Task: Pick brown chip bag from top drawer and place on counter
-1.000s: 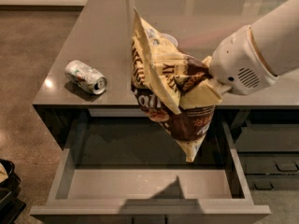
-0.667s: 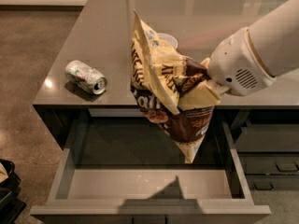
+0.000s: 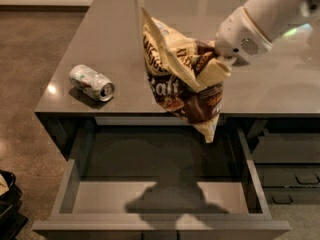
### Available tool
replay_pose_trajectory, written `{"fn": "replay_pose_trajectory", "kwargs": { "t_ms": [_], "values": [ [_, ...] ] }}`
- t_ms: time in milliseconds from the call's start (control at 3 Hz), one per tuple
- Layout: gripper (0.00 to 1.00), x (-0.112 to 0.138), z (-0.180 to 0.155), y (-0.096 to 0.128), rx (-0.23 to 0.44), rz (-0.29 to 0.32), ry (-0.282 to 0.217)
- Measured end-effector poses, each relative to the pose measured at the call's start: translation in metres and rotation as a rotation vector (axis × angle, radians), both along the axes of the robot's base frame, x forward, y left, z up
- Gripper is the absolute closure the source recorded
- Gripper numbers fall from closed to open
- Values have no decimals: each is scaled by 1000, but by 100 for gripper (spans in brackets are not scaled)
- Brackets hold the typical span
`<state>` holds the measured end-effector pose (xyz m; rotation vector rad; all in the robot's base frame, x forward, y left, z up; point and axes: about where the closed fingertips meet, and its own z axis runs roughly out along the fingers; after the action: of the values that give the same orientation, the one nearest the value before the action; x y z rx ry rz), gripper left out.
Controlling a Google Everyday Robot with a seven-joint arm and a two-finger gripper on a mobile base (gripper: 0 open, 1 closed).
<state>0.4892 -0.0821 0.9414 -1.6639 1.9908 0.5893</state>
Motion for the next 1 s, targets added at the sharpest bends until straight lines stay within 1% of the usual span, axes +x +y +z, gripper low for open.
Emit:
{"fn": "replay_pose_trajectory", "kwargs": {
  "t_ms": [333, 667, 1000],
  "values": [
    [100, 44, -17, -2, -69, 98, 80],
    [100, 84, -3, -16, -73, 88, 54],
    [100, 119, 30, -45, -92, 0, -39]
  ]
}}
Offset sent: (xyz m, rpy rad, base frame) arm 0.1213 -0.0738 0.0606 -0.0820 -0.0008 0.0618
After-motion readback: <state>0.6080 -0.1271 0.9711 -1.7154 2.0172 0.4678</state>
